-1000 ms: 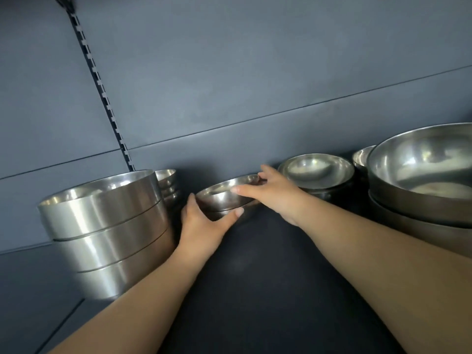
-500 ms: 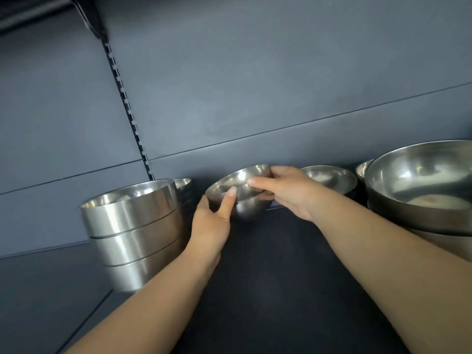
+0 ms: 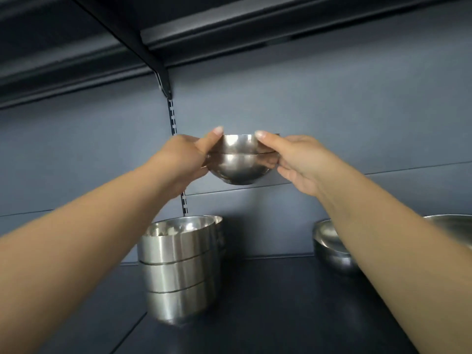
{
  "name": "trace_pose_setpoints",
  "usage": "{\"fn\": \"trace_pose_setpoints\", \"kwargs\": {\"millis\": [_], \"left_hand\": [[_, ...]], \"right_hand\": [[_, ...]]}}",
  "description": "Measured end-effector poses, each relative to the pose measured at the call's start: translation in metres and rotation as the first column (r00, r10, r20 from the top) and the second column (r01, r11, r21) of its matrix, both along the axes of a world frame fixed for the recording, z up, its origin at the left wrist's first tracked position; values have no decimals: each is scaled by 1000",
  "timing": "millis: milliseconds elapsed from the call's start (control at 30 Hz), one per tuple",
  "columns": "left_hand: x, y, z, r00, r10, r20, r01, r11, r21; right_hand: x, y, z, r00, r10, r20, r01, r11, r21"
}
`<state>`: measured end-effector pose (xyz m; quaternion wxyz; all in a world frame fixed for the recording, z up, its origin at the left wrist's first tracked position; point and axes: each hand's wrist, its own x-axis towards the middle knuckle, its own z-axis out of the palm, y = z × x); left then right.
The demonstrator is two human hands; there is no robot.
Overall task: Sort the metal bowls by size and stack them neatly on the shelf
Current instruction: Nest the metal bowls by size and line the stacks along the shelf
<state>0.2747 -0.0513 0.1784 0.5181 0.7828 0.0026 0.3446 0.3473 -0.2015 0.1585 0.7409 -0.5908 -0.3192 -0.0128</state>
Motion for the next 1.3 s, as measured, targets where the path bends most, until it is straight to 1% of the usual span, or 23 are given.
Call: {"fn": "trace_pose_setpoints", "kwargs": {"millis": [167,267,400,533,633,700,833,900,1067,1133,1233,1300], "left_hand": [[9,61,-1,1000,-6,-31,6,1000,-16],[21,100,-4,998,-43,-56,41,999,-26],[44,147,-12,996,-44,-80,41,998,-38],[73,173,-35,989,-82,-119,77,996,-49],[87,182,-50,984,-155,-89,143,982,-124],[90,188,-59,984,-162,-77,149,978,-148],[87,189,-85,988,-76,-133,71,997,-43],[85,189,-91,991,-12,-130,13,1000,4],[92,196,-96,998,-11,-56,9,999,-35],[94,197,-99,999,-12,-36,11,1000,-23],[95,195,-104,999,24,-22,-24,999,34],[94,190,-107,1000,18,9,-18,1000,19]], "right_hand": [[5,57,-2,1000,-17,17,19,997,-70],[11,92,-6,1000,12,-2,-12,998,-69],[27,128,-16,996,65,-53,-69,994,-82],[44,143,-29,998,-40,-38,32,981,-189],[51,145,-33,994,-101,-33,90,967,-238],[55,145,-39,992,-116,-45,101,960,-263],[61,146,-57,993,-114,-42,92,927,-363],[60,146,-64,987,-155,-46,128,924,-361],[60,147,-69,971,-231,-64,189,904,-384],[59,147,-68,960,-277,-28,239,871,-430],[62,149,-72,942,-334,41,310,814,-491],[66,152,-76,934,-353,58,333,798,-502]]}}
